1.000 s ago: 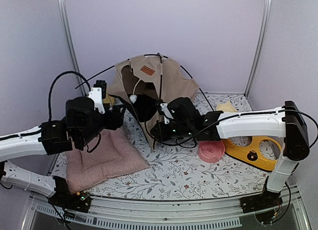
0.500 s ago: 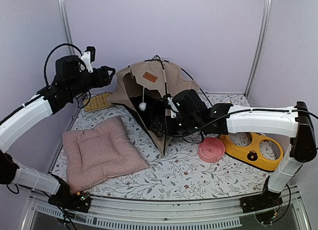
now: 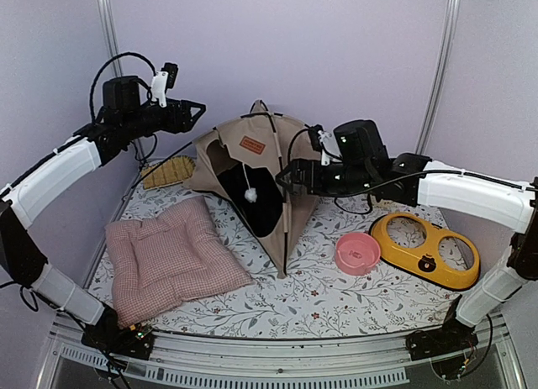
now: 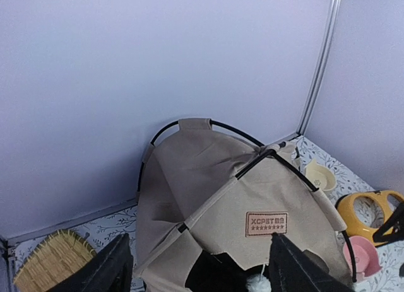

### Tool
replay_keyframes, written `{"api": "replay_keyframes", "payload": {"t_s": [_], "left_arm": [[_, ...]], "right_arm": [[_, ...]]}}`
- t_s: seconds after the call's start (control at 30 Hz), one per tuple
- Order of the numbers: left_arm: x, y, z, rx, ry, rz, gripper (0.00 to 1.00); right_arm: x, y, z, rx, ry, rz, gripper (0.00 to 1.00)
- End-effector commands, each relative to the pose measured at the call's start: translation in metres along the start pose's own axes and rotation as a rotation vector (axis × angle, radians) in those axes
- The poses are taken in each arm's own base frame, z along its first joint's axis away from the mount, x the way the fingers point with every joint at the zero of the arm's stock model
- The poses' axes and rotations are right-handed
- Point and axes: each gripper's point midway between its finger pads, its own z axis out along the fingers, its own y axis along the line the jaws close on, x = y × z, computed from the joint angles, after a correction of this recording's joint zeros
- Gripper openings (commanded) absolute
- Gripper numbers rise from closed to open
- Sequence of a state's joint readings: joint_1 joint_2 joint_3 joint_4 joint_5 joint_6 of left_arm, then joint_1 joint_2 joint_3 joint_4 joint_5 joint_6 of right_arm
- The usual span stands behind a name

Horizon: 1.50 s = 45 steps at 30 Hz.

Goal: Set up the pet tent

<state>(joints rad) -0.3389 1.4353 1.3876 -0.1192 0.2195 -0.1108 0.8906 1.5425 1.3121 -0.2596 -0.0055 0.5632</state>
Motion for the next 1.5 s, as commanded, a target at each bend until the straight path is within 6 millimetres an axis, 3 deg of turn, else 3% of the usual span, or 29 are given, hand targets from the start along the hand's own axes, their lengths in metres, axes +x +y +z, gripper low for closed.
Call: {"api": "replay_keyframes", "payload": {"t_s": [0.0,0.1,0.37,0.6,0.63,0.73,0.93,1.17,1.23,1.27,1.47], "left_arm": [[0.009,-0.010,0.017,0.091,0.044,0.161,0.75],[0.020,-0.012,0.035,0.130,0.122,0.192,0.73],[0.026,-0.013,0.078,0.207,0.197,0.258,0.70],[0.058,-0.023,0.109,0.271,0.306,0.311,0.66],[0.057,-0.023,0.109,0.269,0.305,0.321,0.65],[0.080,-0.021,0.122,0.281,0.345,0.325,0.61],[0.089,-0.033,0.125,0.338,0.348,0.351,0.47],[0.084,-0.040,0.122,0.334,0.327,0.378,0.08],[0.085,-0.042,0.121,0.325,0.320,0.393,0.00],[0.067,-0.044,0.112,0.309,0.279,0.413,0.00],[0.027,-0.048,0.086,0.224,0.158,0.466,0.00]], "right_arm": [[-0.024,-0.013,-0.019,-0.051,-0.048,-0.026,0.99],[-0.034,-0.022,-0.023,-0.049,-0.065,-0.044,0.99],[-0.049,-0.026,-0.033,-0.059,-0.110,-0.094,0.99],[-0.067,-0.022,-0.059,-0.053,-0.220,-0.143,0.99],[-0.064,-0.026,-0.059,-0.044,-0.223,-0.142,0.99],[-0.064,-0.029,-0.063,-0.035,-0.241,-0.137,1.00],[-0.065,-0.029,-0.063,-0.037,-0.247,-0.119,0.98],[-0.069,-0.024,-0.061,-0.050,-0.241,-0.117,0.96],[-0.080,-0.017,-0.066,-0.063,-0.265,-0.124,0.95],[-0.082,-0.016,-0.066,-0.063,-0.269,-0.125,0.95],[-0.092,-0.010,-0.071,-0.067,-0.292,-0.136,0.95]]}}
